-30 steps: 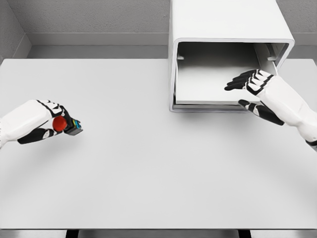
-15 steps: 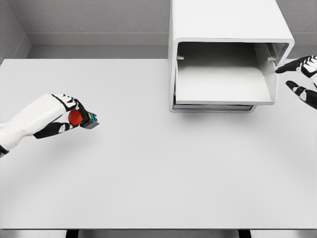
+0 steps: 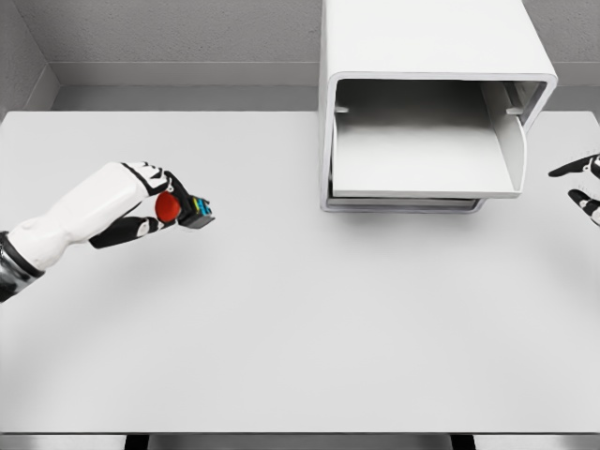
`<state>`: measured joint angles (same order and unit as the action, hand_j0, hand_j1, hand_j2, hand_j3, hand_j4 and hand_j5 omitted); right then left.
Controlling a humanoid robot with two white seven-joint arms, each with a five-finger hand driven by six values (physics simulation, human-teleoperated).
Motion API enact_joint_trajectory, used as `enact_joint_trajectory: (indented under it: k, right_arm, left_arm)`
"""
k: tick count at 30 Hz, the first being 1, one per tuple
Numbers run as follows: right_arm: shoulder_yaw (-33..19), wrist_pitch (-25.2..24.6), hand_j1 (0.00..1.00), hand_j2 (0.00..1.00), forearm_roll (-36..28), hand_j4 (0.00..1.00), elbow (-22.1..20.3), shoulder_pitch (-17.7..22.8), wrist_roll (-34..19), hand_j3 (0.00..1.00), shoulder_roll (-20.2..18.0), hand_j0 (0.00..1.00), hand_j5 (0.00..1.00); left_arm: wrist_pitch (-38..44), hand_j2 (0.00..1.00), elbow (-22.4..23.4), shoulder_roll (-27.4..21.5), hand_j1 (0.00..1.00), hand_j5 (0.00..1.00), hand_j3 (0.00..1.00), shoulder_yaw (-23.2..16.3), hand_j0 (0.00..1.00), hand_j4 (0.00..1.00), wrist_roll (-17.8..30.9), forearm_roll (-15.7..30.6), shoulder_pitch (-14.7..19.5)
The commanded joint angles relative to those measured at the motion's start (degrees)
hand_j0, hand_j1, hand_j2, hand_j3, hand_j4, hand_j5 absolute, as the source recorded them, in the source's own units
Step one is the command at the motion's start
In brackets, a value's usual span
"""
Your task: Slide open multi-storey tabletop storage cabinets and put open load switch and slide close multi-storey tabletop storage cabinets
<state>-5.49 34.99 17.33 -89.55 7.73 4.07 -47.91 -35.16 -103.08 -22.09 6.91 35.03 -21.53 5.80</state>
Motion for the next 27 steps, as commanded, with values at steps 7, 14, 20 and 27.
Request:
enact_joint_trajectory:
  k: [7, 14, 20, 27]
  right_arm:
    - [-0.4, 0.0, 0.59, 0.59, 0.9, 0.59, 0.4, 2.3, 0.0, 0.59, -0.1, 0.59, 0.59]
    - [-0.4, 0.0, 0.61, 0.61, 2.0, 0.61, 0.4, 4.1, 0.1, 0.61, 0.3, 0.61, 0.61]
    - [-0.4, 0.0, 0.48, 0.48, 2.9, 0.48, 0.2, 4.4, 0.0, 0.48, 0.7, 0.48, 0.48]
    - [0.2, 0.0, 0.51, 0.51, 5.6, 0.51, -0.5, 5.2, 0.4, 0.51, 2.5, 0.51, 0.51]
  left_arm:
    - [0.2, 0.39, 0.0, 4.8, 0.39, 0.39, 0.39, -0.9, 0.39, 0.39, 0.0, 0.4, 0.7]
    - [0.2, 0.40, 0.0, 8.4, 0.40, 0.40, 0.40, -3.1, 0.40, 0.40, 0.0, 0.5, 2.6]
    - [0.2, 0.40, 0.0, 11.6, 0.40, 0.40, 0.40, -3.1, 0.40, 0.40, 0.0, 0.0, 4.1]
    - [0.2, 0.40, 0.0, 14.5, 0.40, 0.40, 0.40, -3.2, 0.40, 0.40, 0.0, 0.1, 5.2]
